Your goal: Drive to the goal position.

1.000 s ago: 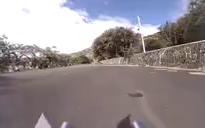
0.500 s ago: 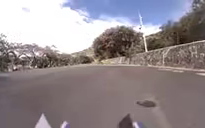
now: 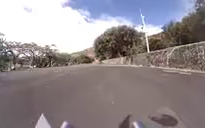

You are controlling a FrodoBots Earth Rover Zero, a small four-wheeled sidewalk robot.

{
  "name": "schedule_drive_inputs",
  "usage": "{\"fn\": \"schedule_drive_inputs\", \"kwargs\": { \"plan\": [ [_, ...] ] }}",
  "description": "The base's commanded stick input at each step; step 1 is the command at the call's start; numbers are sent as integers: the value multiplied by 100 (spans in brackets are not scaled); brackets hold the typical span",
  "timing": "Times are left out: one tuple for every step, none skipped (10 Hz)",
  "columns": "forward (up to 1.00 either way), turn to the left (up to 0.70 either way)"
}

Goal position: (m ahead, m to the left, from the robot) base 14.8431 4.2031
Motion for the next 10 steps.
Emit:
{"fn": "schedule_drive_inputs", "kwargs": {
  "plan": [
    [85, 0],
    [85, 0],
    [85, 0],
    [85, 0],
    [85, 0],
    [85, 0],
    [85, 0],
    [85, 0],
    [85, 0],
    [85, 0]
  ]
}}
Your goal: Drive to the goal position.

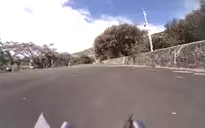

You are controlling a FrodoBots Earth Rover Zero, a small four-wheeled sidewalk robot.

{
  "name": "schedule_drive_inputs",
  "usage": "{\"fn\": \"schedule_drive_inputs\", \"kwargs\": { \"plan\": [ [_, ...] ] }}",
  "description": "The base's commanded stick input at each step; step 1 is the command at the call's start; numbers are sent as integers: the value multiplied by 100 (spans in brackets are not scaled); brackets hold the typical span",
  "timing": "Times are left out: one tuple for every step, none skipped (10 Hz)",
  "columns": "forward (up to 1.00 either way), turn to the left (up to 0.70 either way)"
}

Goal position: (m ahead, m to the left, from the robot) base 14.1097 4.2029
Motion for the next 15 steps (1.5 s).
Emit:
{"fn": "schedule_drive_inputs", "kwargs": {
  "plan": [
    [85, 0],
    [85, 0],
    [85, 0],
    [85, 0],
    [85, 0],
    [85, 0],
    [85, 0],
    [85, 1],
    [85, 15],
    [85, 33],
    [85, 34],
    [85, 24],
    [85, 4],
    [85, 0],
    [85, 0]
  ]
}}
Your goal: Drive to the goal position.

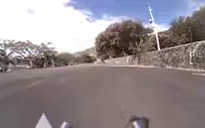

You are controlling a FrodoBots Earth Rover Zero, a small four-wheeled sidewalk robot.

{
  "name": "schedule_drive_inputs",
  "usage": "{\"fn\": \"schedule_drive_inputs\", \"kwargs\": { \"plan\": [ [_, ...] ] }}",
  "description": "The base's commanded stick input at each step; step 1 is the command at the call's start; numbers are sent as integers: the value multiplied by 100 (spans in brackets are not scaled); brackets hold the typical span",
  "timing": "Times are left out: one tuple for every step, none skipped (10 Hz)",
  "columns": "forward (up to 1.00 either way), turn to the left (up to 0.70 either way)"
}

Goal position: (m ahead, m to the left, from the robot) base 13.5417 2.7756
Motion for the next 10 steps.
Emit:
{"fn": "schedule_drive_inputs", "kwargs": {
  "plan": [
    [85, 0],
    [85, 0],
    [85, 0],
    [85, 0],
    [85, 0],
    [85, 0],
    [85, 0],
    [85, 0],
    [85, 0],
    [85, 0]
  ]
}}
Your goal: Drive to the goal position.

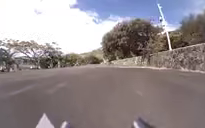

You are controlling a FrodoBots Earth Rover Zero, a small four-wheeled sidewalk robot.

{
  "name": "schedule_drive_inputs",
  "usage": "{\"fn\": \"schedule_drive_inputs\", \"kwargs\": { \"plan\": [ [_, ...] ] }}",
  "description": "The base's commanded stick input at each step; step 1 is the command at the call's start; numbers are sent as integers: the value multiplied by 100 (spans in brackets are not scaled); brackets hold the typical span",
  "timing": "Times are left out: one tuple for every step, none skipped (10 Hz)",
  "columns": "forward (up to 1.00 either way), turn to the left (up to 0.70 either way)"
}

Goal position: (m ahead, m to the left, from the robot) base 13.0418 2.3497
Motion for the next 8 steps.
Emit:
{"fn": "schedule_drive_inputs", "kwargs": {
  "plan": [
    [85, 0],
    [85, 0],
    [85, 0],
    [85, 0],
    [85, 1],
    [85, 31],
    [85, 34],
    [85, 34]
  ]
}}
